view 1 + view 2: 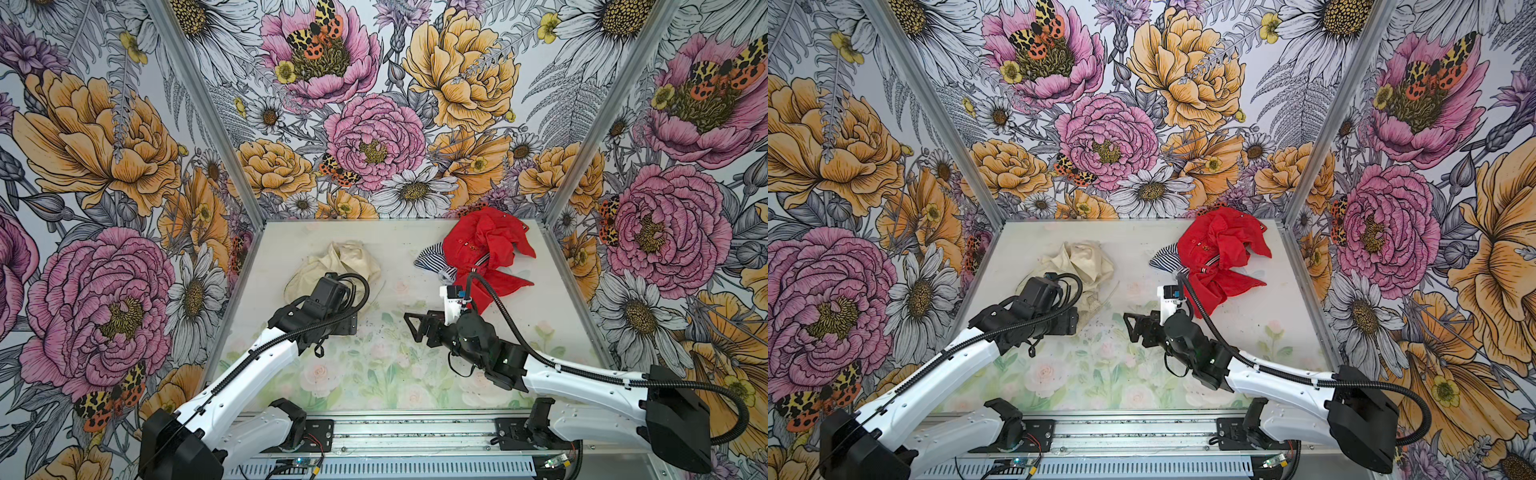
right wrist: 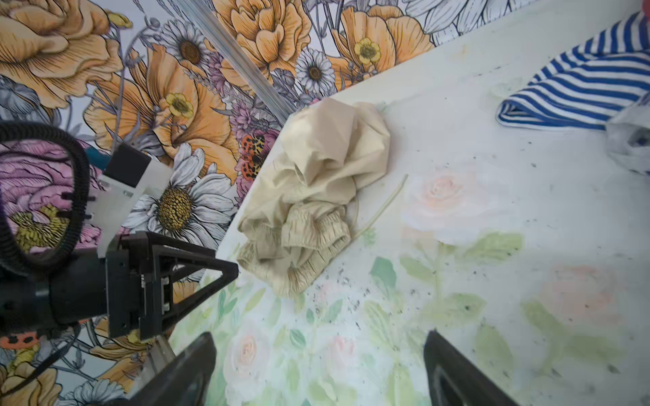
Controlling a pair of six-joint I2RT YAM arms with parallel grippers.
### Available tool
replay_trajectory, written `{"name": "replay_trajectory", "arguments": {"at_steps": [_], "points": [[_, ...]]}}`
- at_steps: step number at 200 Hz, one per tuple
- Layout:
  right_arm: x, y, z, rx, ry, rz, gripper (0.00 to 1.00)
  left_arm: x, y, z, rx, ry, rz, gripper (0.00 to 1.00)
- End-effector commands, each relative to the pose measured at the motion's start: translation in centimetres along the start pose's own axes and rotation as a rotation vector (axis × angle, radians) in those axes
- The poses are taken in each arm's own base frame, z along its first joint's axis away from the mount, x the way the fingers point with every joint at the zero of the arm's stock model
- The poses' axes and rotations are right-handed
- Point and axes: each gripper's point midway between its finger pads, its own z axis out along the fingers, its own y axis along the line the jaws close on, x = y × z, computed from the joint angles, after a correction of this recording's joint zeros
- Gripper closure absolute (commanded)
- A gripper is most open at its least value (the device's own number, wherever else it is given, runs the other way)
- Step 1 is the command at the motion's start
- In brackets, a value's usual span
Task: Pick out a specific cloth from the pile
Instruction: 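Swing the beige trousers toward the left gripper and lower them onto the table, then grasp the beige trousers with the left gripper while the right gripper withdraws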
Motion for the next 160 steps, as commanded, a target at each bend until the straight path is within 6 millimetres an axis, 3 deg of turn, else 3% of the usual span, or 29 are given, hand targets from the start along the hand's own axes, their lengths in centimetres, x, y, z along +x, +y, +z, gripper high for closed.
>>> {"name": "replay_trajectory", "arguments": {"at_steps": [1,15,55,73,115,146,160], "points": [[2.7,-0.7,-0.5,0.057,0.095,-0.114,0.07,-2.0,0.9,2.1,-0.020,-0.087,-0.150,0.13],[3.5,0.1,-0.3,0.037,0.109,-0.135,0.07,-3.1,0.9,3.7,0.017,-0.101,-0.197,0.13],[5.3,2.3,0.7,-0.050,0.117,-0.089,0.06,-5.1,3.4,6.3,-0.070,-0.099,-0.222,0.15],[6.0,2.2,1.1,-0.057,0.120,-0.061,0.07,-4.9,4.3,7.9,-0.091,-0.055,-0.236,0.18],[6.2,2.1,0.9,-0.058,0.123,-0.064,0.06,-4.1,5.4,9.5,-0.157,-0.037,-0.243,0.22],[5.5,2.1,0.4,-0.041,0.117,-0.094,0.06,-2.7,5.4,10.7,-0.169,0.007,-0.252,0.34],[5.2,2.0,0.2,-0.035,0.109,-0.100,0.06,-2.4,5.3,11.0,-0.172,0.011,-0.259,0.46]]}}
